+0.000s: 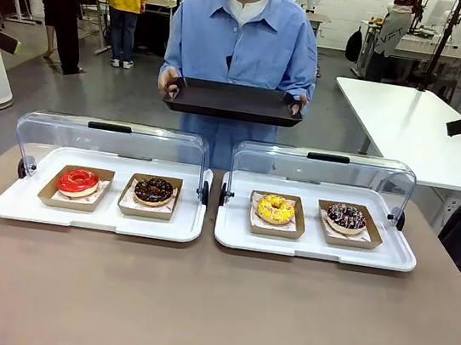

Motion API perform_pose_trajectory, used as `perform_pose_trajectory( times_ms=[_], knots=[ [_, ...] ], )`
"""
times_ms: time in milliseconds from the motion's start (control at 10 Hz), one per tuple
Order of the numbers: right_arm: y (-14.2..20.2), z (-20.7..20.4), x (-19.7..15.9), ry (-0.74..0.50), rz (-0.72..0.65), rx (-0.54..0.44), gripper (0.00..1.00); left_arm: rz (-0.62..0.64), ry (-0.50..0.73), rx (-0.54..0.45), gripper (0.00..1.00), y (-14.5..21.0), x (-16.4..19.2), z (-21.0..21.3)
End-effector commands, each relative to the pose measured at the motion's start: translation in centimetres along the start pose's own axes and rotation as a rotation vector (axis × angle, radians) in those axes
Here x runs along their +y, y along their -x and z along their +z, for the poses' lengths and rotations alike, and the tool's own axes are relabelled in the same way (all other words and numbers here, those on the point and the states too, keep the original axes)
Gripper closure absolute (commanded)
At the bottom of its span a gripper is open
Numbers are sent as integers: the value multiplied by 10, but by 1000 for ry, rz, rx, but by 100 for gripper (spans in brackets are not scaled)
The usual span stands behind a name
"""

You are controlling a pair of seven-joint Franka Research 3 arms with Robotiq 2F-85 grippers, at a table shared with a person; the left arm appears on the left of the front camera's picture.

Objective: Provide the desired donut to the person.
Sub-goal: Pick up and lift the Paper togo box containing the Donut pointed at by the person.

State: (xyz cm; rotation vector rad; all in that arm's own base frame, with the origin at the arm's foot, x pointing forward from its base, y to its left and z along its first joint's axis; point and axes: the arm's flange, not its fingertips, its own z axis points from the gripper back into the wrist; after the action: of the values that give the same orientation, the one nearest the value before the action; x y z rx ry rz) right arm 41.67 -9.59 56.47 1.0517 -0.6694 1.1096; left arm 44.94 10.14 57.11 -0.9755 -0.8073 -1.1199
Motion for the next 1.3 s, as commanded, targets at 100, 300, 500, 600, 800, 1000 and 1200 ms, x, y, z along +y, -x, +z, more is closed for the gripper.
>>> perform_pose_trajectory(
  times_ms=[100,300,500,600,800,1000,1200],
  knots=[
    [-4,3,-2,-16,23,-19,0,4,8,-64,0,11,3,14],
    [-3,4,-2,-16,20,-29,0,-5,20,-72,0,10,2,19],
    [-1,3,0,7,8,-9,0,-63,68,-7,0,6,-3,16],
    [1,3,2,0,-5,-1,0,24,20,-52,0,12,-2,17],
    [1,3,2,0,-5,-1,0,24,20,-52,0,12,-2,17],
    [1,3,2,0,-5,-1,0,24,20,-52,0,12,-2,17],
    [1,3,2,0,-5,-1,0,24,20,-52,0,12,-2,17]
  ],
)
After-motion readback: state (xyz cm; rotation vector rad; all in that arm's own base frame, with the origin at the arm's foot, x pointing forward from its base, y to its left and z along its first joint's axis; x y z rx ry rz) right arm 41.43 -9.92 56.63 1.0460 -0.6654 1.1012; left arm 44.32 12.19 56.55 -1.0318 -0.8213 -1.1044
